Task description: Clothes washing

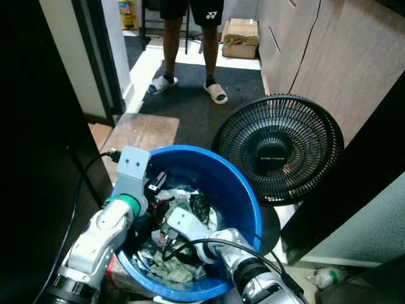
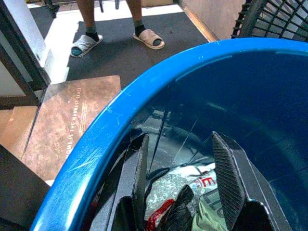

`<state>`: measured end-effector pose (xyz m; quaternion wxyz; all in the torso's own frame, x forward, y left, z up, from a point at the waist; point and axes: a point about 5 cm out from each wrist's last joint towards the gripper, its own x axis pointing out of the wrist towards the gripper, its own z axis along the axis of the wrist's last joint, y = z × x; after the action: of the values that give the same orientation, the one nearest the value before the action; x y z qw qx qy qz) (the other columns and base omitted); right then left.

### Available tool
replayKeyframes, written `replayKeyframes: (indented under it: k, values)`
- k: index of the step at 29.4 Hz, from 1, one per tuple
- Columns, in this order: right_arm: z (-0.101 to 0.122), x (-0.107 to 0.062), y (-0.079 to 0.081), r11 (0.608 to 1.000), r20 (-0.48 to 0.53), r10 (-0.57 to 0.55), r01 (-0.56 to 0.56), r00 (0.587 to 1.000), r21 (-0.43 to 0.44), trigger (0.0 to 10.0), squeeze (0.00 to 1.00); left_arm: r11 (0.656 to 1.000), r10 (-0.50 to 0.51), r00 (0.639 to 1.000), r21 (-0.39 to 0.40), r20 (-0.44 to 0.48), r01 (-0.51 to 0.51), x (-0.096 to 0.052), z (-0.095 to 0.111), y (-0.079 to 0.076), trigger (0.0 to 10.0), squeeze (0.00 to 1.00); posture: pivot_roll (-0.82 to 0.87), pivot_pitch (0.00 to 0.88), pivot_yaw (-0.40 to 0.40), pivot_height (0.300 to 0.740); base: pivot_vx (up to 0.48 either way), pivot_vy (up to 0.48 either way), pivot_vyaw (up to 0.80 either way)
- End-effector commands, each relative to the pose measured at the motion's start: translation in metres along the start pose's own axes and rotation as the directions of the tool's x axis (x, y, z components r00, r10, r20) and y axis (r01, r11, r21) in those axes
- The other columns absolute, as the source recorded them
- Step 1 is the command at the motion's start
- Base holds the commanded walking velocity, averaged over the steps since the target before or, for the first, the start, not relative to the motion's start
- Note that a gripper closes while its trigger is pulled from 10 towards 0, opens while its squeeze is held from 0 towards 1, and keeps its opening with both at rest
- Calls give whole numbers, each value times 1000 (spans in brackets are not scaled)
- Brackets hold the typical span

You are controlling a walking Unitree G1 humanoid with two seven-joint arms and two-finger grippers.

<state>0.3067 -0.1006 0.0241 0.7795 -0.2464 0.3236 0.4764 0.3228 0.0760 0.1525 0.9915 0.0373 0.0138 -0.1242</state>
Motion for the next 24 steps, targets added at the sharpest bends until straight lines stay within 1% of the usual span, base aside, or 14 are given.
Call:
replayKeyframes:
  k: [1,4,8,10,12,13,14,15,20,21,22,23,24]
  values:
    - [-39,9,31,989,-83,135,-130,987,71,10000,0,985,171,984,0,-49,-171,-6,-13,38,10000,0,79,176,38,487,0,0,0]
    - [-37,10,32,986,-76,159,-154,984,65,10000,0,985,170,984,1,-50,-171,-6,-13,38,10000,0,79,176,38,487,0,0,0]
    - [-37,10,32,986,-76,159,-154,984,66,10000,0,985,170,984,1,-50,-171,-6,-13,38,10000,0,79,176,38,487,0,0,0]
    - [-40,15,37,989,-100,126,-117,987,93,10000,0,985,173,983,8,-55,-173,-9,-14,41,10000,0,99,201,49,487,0,0,0]
    - [-42,17,39,989,-111,118,-107,987,103,10000,0,985,174,983,11,-57,-173,-10,-14,41,10000,0,99,201,49,487,0,0,0]
    - [-43,18,41,988,-120,118,-105,986,110,10000,522,985,174,983,15,-61,-173,-11,-14,42,10000,0,104,210,54,487,0,0,0]
    - [-44,18,42,988,-124,119,-104,985,117,10000,784,985,173,983,17,-64,-172,-13,-15,42,10000,0,104,210,54,487,0,0,0]
    - [-45,18,42,986,-124,123,-107,985,127,10000,1000,985,173,983,19,-67,-172,-13,-15,42,10000,0,109,219,56,487,0,0,0]
    - [-46,19,43,986,-128,120,-103,984,133,10000,1000,985,173,982,22,-71,-172,-15,-16,43,10000,0,111,225,57,487,0,0,0]
    - [-46,19,42,987,-134,112,-94,985,132,10000,729,985,174,982,23,-73,-172,-15,-16,43,10000,0,113,229,56,487,0,0,0]
    - [-47,19,42,987,-138,105,-87,985,132,10000,729,985,174,982,24,-73,-173,-16,-16,43,10000,0,113,229,56,487,0,0,0]
    - [-47,19,43,988,-143,102,-84,984,131,10000,0,985,175,982,24,-74,-173,-16,-16,43,10000,0,114,230,55,487,0,0,0]
    - [-47,19,43,988,-143,102,-84,984,131,10000,0,985,175,982,24,-74,-173,-16,-16,43,10000,0,114,230,55,487,0,0,0]
